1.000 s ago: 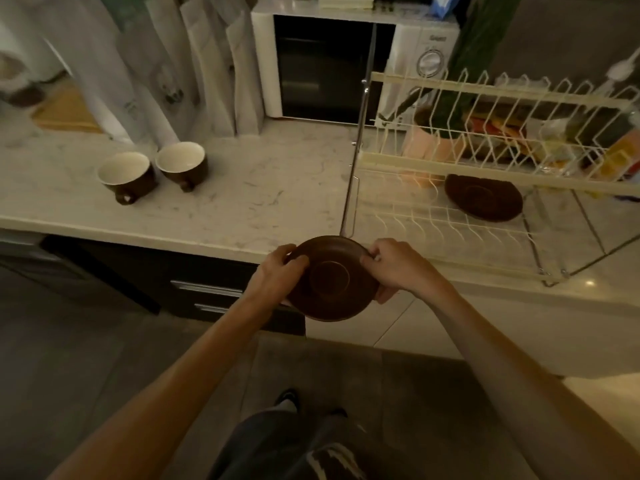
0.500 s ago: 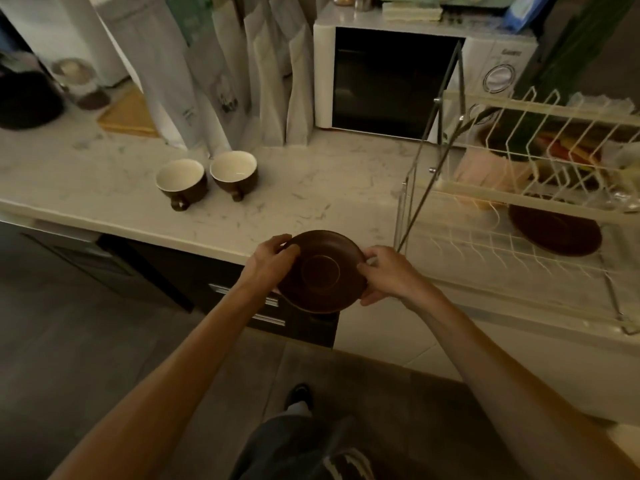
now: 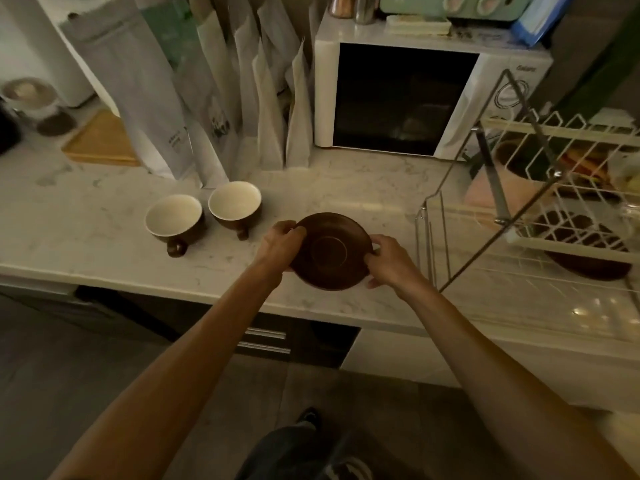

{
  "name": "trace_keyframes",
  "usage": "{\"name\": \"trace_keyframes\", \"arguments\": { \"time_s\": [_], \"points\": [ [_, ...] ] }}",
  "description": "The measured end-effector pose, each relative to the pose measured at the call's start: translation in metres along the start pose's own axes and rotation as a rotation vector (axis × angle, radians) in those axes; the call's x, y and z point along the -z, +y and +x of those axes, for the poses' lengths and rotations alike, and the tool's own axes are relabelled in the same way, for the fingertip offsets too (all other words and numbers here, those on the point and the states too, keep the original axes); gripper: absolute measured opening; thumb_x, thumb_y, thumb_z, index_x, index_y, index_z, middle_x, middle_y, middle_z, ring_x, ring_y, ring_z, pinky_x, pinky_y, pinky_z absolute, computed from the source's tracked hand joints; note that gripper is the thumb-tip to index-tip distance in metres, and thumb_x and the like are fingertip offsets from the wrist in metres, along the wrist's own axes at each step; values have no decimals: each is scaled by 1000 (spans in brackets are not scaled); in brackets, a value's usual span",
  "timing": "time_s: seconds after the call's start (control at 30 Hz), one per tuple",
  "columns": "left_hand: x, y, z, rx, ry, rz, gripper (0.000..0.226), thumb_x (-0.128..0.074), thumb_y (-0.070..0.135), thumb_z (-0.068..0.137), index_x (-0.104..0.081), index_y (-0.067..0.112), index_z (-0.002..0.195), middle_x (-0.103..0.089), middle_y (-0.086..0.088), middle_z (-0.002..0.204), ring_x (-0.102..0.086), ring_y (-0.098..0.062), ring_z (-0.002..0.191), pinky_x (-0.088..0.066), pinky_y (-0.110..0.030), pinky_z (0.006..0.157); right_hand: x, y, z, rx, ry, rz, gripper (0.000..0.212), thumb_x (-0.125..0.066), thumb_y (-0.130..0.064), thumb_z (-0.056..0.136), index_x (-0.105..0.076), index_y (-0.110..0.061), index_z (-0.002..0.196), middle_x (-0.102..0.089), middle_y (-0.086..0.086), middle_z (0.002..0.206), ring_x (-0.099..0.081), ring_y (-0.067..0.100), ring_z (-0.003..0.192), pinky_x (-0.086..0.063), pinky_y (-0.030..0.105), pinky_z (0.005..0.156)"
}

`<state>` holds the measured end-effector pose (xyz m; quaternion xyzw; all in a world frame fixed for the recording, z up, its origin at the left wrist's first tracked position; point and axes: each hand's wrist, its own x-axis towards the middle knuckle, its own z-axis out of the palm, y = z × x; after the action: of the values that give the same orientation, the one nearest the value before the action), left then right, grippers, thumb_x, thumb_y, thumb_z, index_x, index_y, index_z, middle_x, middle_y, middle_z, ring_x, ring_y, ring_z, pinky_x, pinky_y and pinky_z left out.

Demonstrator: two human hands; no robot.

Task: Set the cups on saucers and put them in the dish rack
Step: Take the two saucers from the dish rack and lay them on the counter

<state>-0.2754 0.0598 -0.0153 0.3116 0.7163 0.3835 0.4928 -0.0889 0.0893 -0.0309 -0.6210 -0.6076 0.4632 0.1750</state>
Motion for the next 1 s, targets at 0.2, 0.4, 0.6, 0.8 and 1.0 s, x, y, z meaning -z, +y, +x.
{"name": "trace_keyframes", "arguments": {
  "time_s": [0.2,0.4,0.6,0.8,1.0],
  "points": [
    [3,17,41,29,-33,-59,30,-49,16,90,-60,13,118,-59,-10,107,-54,-21,93,-53,-43,82,-8,-10,42,-16,201,-28,31,-49,-10,95,-64,-13,121,-70,9,100,-72,28,73,-63,46,68],
    [1,24,72,-5,-79,-12,35,-46,13,90,-57,13,123,-62,-11,111,-56,-25,100,-50,-37,84,-20,-15,80,-16,310,-60,29,-49,-11,93,-68,-16,114,-73,10,108,-72,34,87,-59,50,79],
    [2,29,97,-41,-88,8,39,-45,6,88,-55,10,126,-58,-5,100,-52,-17,87,-43,-25,62,-23,-21,109,-45,344,-72,26,-52,-12,93,-70,-16,110,-74,10,109,-72,34,90,-57,49,84],
    [0,36,117,-23,-89,-25,42,-46,4,89,-51,14,130,-51,6,81,-52,-17,84,-43,-24,61,-28,-16,133,-97,353,-40,28,-53,-14,91,-69,-19,113,-72,10,115,-72,35,93,-58,50,85],
    [-4,35,129,3,-102,-21,49,-47,5,90,-46,14,138,-55,-7,110,-50,-22,99,-42,-29,79,-26,-22,135,-92,366,-49,29,-53,-9,93,-69,-14,117,-70,13,118,-68,33,104,-56,50,89]
  ]
}}
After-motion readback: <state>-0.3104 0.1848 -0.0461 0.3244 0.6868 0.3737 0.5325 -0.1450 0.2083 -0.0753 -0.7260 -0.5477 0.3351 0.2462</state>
